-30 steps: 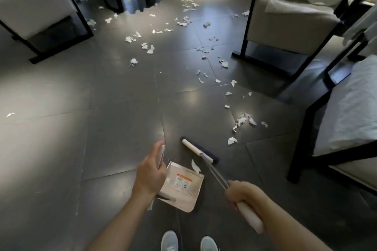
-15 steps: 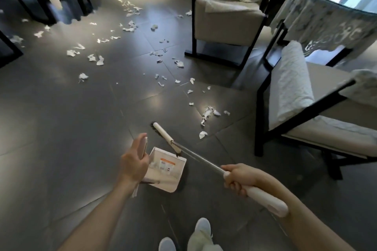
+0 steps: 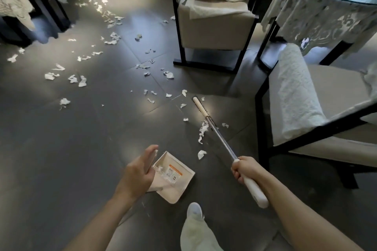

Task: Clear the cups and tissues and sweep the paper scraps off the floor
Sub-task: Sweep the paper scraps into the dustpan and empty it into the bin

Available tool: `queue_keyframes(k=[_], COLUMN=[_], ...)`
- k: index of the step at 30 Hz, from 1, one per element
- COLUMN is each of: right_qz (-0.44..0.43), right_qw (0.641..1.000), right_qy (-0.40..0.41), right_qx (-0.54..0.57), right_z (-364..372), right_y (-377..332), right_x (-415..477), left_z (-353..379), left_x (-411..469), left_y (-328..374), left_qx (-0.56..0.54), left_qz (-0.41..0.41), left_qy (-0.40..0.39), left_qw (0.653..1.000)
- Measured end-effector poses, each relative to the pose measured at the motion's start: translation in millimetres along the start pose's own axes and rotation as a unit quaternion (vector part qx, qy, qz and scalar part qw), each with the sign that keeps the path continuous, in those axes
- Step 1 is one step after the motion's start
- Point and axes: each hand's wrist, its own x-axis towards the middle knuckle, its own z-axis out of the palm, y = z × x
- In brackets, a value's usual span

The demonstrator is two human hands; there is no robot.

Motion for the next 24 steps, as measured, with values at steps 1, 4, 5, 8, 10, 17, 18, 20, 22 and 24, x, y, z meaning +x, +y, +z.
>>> queue_keyframes(k=[1, 4, 5, 8, 10, 17, 18, 20, 22, 24], right_qz=[0.004, 0.004, 0.001, -0.001, 0.014, 0.071, 0.069, 0.072, 0.087, 0.091], right_qw=[1.000, 0.998, 0.996, 0.987, 0.978, 0.951, 0.946, 0.936, 0.927, 0.906], right_qy=[0.013, 0.057, 0.070, 0.089, 0.082, 0.037, 0.039, 0.045, 0.044, 0.038], right_qx=[0.002, -0.036, -0.057, -0.136, -0.191, -0.300, -0.313, -0.340, -0.363, -0.410], right_z=[-8, -34, -42, -58, -62, -54, -53, -52, -52, -51], right_y=[-12, -45, -54, -73, -81, -79, -76, -71, -66, -60], right_x=[14, 56, 69, 103, 121, 154, 154, 151, 146, 139], left_z=[4, 14, 17, 25, 31, 47, 49, 55, 60, 63], left_x=[14, 54, 67, 98, 112, 143, 147, 151, 155, 162], left_y=[0, 4, 6, 11, 16, 26, 28, 32, 36, 39], left_qx=[-0.002, -0.012, -0.016, -0.031, -0.039, -0.036, -0.032, -0.026, -0.016, -0.008], left_qz=[0.009, 0.009, 0.004, -0.016, -0.018, -0.035, -0.036, -0.034, -0.030, -0.033], left_qy=[-0.014, -0.041, -0.042, -0.034, -0.032, -0.053, -0.055, -0.061, -0.061, -0.057], left_qw=[1.000, 0.999, 0.999, 0.999, 0.999, 0.997, 0.997, 0.997, 0.998, 0.998])
